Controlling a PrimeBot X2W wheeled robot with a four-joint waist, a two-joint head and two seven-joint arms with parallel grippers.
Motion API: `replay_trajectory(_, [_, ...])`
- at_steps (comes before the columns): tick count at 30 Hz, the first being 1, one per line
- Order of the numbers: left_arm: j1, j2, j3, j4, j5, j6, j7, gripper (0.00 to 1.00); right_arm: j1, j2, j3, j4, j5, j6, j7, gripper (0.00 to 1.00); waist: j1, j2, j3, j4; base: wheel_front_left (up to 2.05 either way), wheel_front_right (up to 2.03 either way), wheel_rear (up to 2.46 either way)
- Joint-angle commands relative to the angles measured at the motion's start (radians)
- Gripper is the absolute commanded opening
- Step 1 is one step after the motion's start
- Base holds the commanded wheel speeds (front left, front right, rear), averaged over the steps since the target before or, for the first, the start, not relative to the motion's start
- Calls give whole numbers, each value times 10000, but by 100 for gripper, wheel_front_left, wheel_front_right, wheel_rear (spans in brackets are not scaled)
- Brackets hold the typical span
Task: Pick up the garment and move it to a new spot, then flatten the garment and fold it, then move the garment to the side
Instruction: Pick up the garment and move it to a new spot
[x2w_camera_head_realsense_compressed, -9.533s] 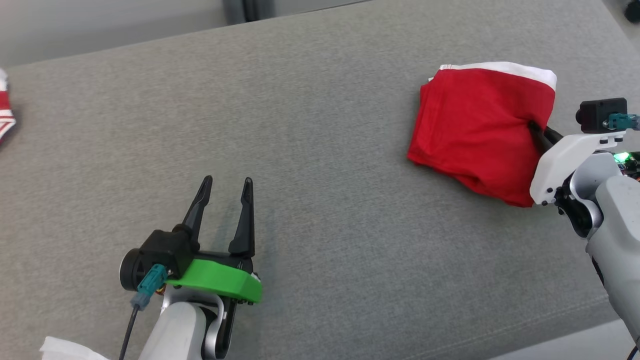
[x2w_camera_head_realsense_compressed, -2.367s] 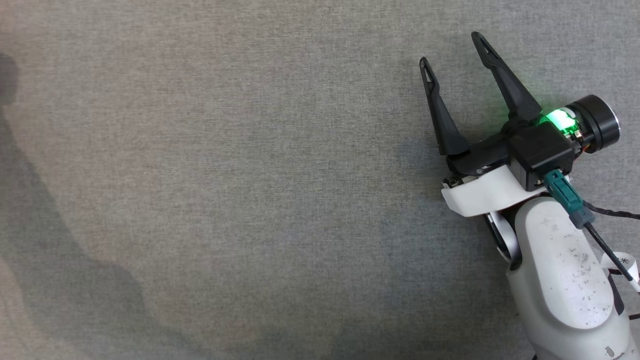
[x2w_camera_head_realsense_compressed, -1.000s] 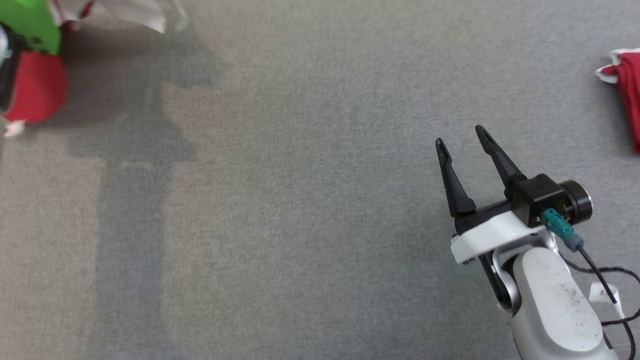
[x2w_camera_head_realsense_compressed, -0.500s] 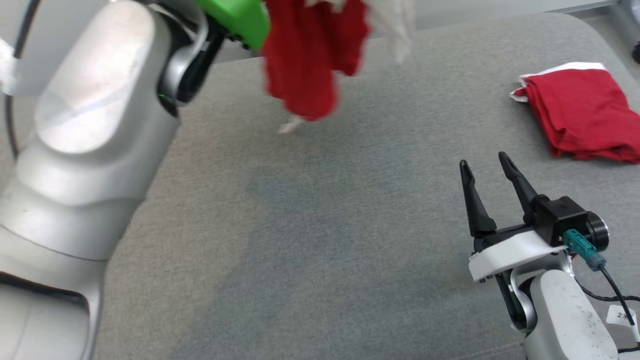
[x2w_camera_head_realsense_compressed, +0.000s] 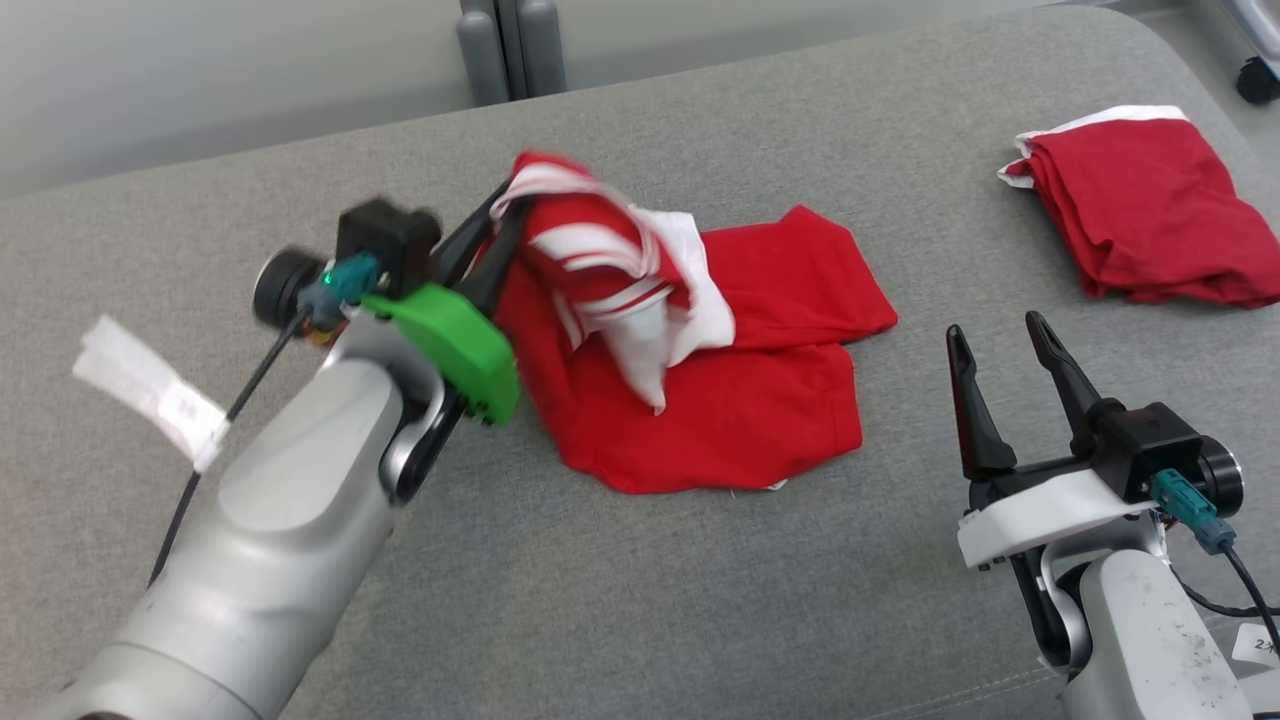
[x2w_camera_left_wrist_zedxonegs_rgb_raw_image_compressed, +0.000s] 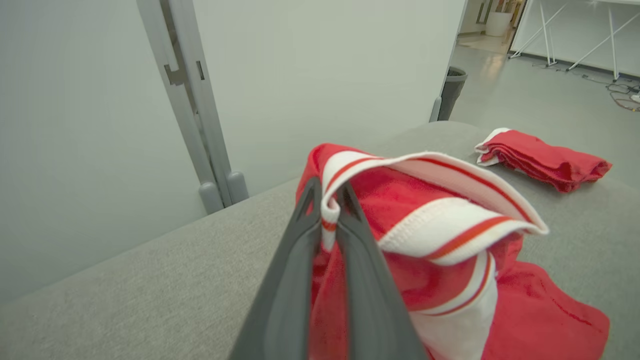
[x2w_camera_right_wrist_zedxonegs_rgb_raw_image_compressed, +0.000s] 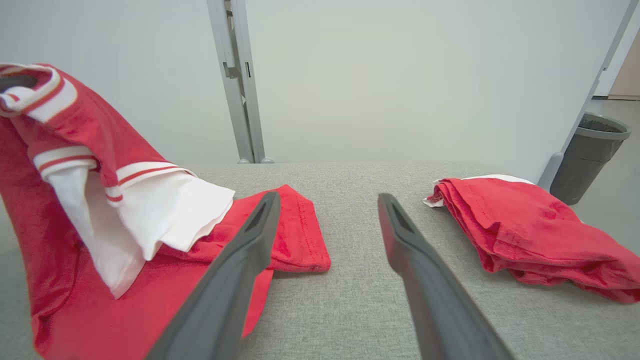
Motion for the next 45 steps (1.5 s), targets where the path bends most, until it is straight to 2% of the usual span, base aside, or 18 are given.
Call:
replay_trajectory(1, [226,109,41,260,31,-27,-104,0,21,-35,-11,-26,-48,-16,-47,100,1,0,136,92,0,0,0])
replay_trajectory(5, [638,260,355,1278,117,49,-216,0,-74,-35,41,-40,-108,-16,-47,100,1,0,344,207,0,0,0])
replay_trajectory(10, [947,374,1172,1744,278,232,-207,0,-166,-35,113,-4,-184,-16,-47,100,1,0,504,297,0,0,0])
replay_trajectory(12, [1058,347,1406,1817,412,223,-209,54,-177,-35,126,25,-209,-16,-47,100,1,0,525,336,0,0,0])
replay_trajectory(13, [1130,302,1533,1844,492,221,-210,100,-199,-35,136,48,-231,-16,-47,100,1,0,532,357,0,0,0])
replay_trajectory(20, [1556,182,2517,1514,811,172,-211,100,-296,-35,79,205,-336,-16,-47,100,1,0,322,551,0,0,0])
replay_trajectory(30, [3126,61,4388,-229,1463,347,-201,100,-1,-34,-47,396,-401,-16,-48,100,1,0,-455,895,0,0,0])
replay_trajectory(37, [5019,-319,5610,-1626,2004,509,-202,100,357,-36,-100,471,-290,-16,-48,100,1,0,-1045,1091,0,0,0])
replay_trajectory(45, [7071,-1040,6588,-2950,2550,696,-202,100,997,-36,-122,560,-4,-16,-48,100,1,0,-1538,1280,0,0,0])
